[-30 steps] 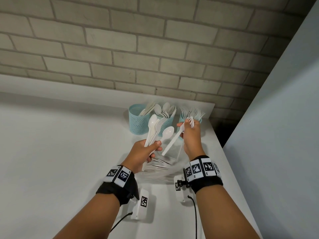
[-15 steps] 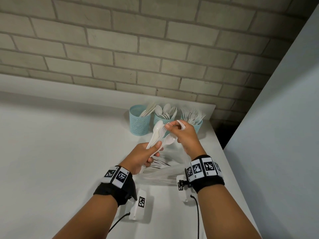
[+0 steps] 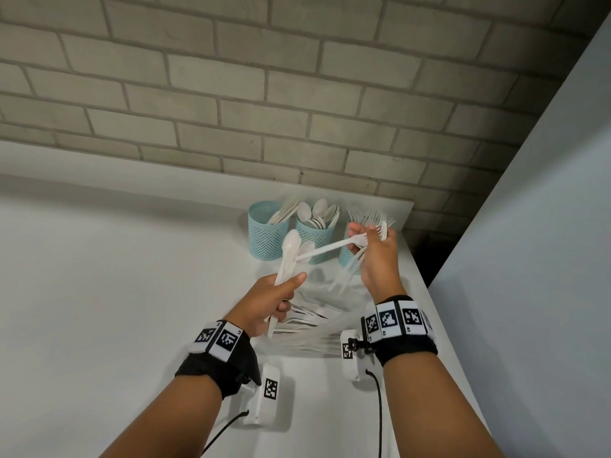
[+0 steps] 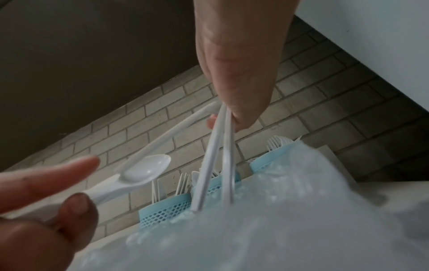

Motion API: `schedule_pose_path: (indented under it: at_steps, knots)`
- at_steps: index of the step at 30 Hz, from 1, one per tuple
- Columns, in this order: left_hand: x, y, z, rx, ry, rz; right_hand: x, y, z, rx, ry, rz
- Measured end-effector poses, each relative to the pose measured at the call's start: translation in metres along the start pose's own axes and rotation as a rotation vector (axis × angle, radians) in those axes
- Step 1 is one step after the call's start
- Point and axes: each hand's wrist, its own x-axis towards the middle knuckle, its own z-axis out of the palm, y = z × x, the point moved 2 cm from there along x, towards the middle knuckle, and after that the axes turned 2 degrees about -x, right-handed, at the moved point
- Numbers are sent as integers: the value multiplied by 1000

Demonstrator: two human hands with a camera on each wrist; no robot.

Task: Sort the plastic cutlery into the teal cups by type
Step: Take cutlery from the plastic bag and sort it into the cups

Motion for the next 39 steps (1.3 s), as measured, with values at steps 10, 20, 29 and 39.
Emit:
schedule_pose_path:
  at_steps: [10, 20, 29, 39]
  knots:
    - [9, 21, 18, 68, 50, 79, 12, -9, -14, -47, 209, -68]
    - [26, 48, 38, 60, 18, 132, 56, -72, -8, 122, 346, -308]
    - [48, 60, 41, 28, -29, 141, 104, -41, 0, 136, 306, -287]
    - [67, 51, 41, -34, -90, 136, 114, 19, -13, -678, 102, -463]
